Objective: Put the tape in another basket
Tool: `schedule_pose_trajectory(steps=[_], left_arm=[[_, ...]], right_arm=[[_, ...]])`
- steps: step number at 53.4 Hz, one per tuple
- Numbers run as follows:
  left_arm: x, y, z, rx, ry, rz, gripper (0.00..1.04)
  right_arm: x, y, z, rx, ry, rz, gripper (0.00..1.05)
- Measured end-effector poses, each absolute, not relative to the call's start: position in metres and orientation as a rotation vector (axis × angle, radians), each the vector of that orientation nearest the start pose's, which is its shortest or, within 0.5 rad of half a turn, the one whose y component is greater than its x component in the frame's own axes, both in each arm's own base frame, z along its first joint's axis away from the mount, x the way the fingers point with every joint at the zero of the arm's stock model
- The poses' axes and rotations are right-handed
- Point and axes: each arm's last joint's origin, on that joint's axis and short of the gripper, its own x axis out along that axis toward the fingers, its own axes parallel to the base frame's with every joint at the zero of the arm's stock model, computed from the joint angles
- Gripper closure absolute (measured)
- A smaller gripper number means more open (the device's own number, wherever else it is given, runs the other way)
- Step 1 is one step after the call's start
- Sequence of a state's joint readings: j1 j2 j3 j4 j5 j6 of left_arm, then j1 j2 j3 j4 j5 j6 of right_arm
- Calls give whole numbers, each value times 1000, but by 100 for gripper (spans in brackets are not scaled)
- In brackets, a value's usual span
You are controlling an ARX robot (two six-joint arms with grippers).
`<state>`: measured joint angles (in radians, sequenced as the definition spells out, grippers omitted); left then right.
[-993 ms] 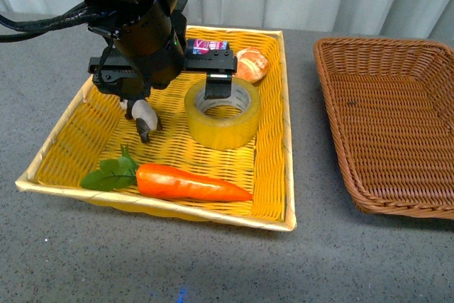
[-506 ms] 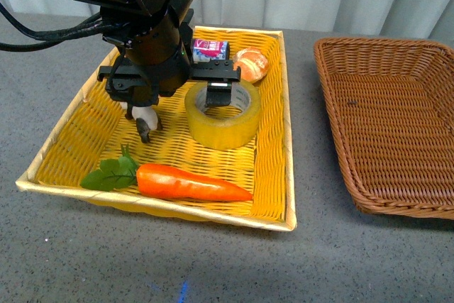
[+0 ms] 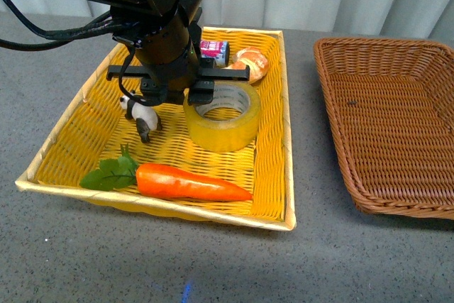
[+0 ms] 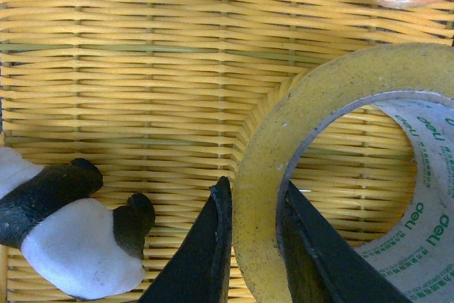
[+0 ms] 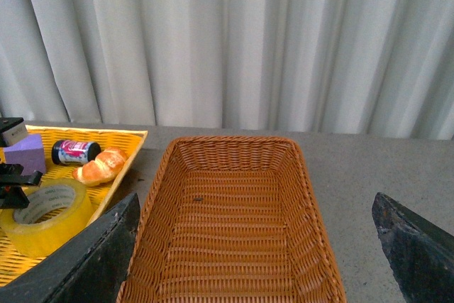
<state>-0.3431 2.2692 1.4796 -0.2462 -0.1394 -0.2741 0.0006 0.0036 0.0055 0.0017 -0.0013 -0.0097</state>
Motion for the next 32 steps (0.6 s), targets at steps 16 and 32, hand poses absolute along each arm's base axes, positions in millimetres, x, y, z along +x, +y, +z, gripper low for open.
schedule_pose_trajectory(steps=[16, 32], left_arm=[[432, -149, 104, 36, 998, -138, 89], [443, -147, 208, 442, 636, -590, 90]], right_arm=[[98, 0, 165, -10, -4, 2, 9], [98, 0, 165, -10, -4, 2, 9]])
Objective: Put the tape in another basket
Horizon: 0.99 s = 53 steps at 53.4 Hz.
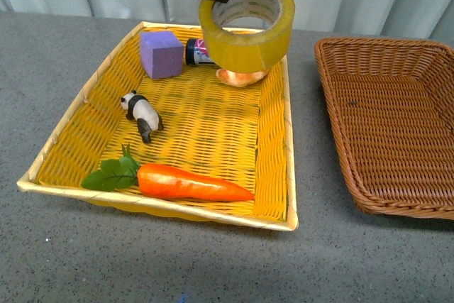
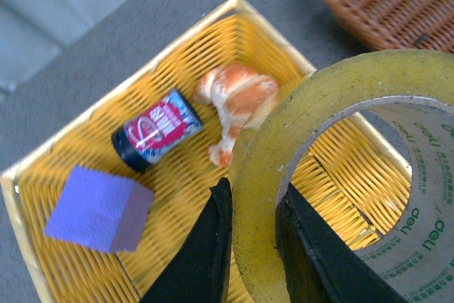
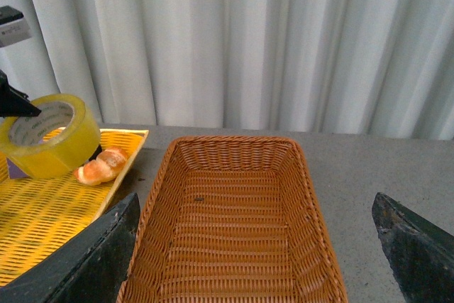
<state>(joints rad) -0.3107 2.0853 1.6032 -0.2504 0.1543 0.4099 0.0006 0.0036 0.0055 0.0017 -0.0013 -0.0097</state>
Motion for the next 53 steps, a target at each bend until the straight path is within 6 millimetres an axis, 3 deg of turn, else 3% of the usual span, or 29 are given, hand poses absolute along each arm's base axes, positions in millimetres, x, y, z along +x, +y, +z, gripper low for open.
schedule_pose_trajectory(steps=[7, 16, 31, 37, 42, 53], left_arm=[[434, -168, 218, 603, 568, -817, 90], [432, -190, 231, 696, 458, -916, 90], [432, -197, 240, 725, 400, -951, 90], [433, -195, 240, 725, 402, -945, 90], [433, -194, 240, 729, 401, -944, 90], [433, -195, 239, 733, 399, -948, 90]], right_arm=[[98, 0, 165, -10, -4, 2, 9], [98, 0, 165, -10, -4, 2, 9], [98, 0, 165, -12, 0, -2, 9], [102, -1, 170, -185, 357, -61, 9], [116, -2, 179, -256, 443, -8, 9], [173, -1, 223, -268, 381, 107, 9]])
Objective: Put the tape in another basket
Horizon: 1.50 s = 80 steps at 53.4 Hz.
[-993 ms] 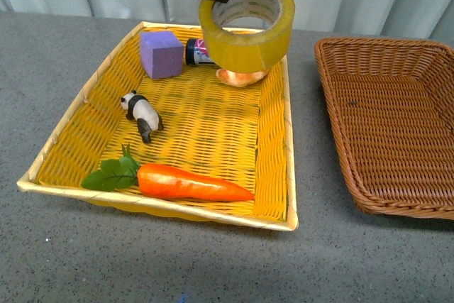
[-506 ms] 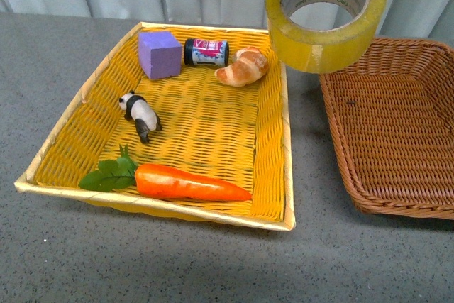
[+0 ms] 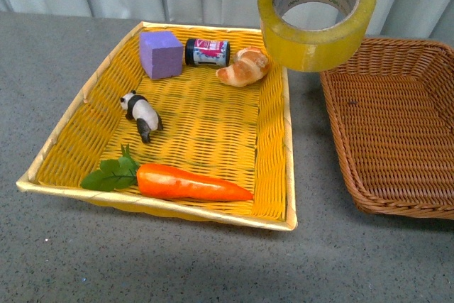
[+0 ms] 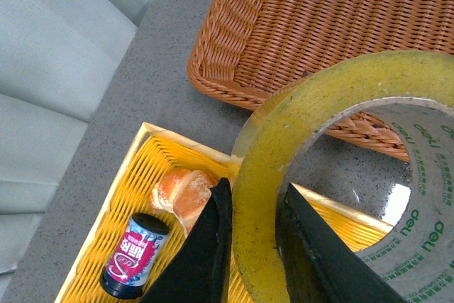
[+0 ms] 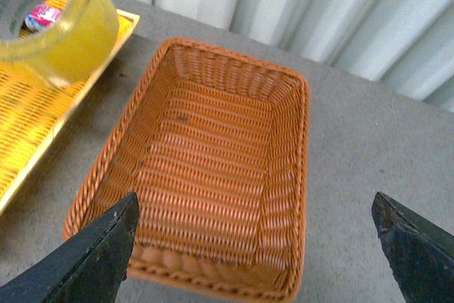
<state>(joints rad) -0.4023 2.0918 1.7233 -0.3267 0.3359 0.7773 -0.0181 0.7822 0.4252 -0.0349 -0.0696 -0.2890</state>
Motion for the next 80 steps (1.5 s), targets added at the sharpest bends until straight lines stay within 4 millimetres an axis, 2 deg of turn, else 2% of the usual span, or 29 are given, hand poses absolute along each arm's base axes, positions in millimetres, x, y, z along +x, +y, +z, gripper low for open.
schedule_pose_trajectory(steps=[9, 21, 38, 55, 70, 80], left_arm=[[433, -195, 239, 734, 399, -950, 90], [433, -195, 239, 734, 398, -950, 90], [433, -195, 239, 734, 399, -949, 90], [433, -195, 239, 735, 398, -950, 90], [433, -195, 239, 735, 398, -950, 90], [433, -195, 239, 734, 400, -947, 90]], right_arm=[[225, 12, 240, -252, 432, 208, 9], [268, 40, 252, -240, 473, 304, 9], [322, 64, 237, -228, 576, 303, 9], [346, 76, 219, -190, 641, 347, 9], [359, 80, 213, -175, 656, 341, 9], [360, 84, 210, -155, 657, 353, 36]])
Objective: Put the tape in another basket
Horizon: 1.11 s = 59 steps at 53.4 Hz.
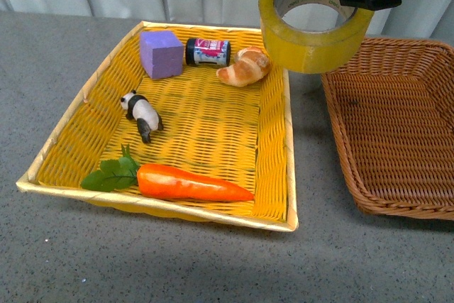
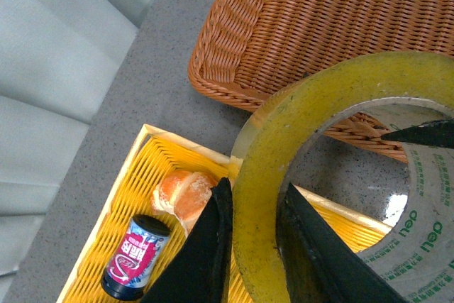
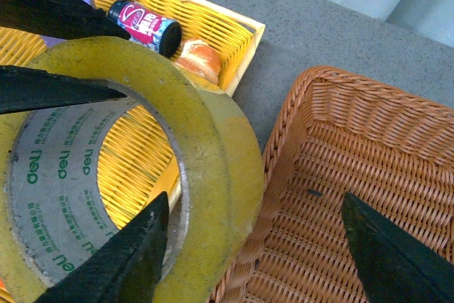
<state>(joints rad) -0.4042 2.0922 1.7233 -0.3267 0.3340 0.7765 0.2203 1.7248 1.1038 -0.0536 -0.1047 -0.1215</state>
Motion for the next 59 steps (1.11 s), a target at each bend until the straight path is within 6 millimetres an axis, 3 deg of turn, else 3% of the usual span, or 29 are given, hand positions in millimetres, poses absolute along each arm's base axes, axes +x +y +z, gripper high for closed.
schedule_pose_trajectory(steps=[21, 38, 45, 53, 59], left_arm=[[433, -195, 239, 693, 417, -940, 90], [432, -200, 245, 661, 422, -838, 90], [425, -197, 256, 599, 382, -845, 68], [404, -180, 280, 559, 383, -864, 43], [401, -165, 279, 567, 370, -769, 25]], right_arm=[[363, 91, 208, -116, 686, 353, 87], [370, 87, 212, -89, 680, 326, 90], [375, 81, 214, -95, 667, 279, 90], [383, 62, 200, -71, 708, 201, 90], [386, 51, 194, -59, 731, 155, 90]])
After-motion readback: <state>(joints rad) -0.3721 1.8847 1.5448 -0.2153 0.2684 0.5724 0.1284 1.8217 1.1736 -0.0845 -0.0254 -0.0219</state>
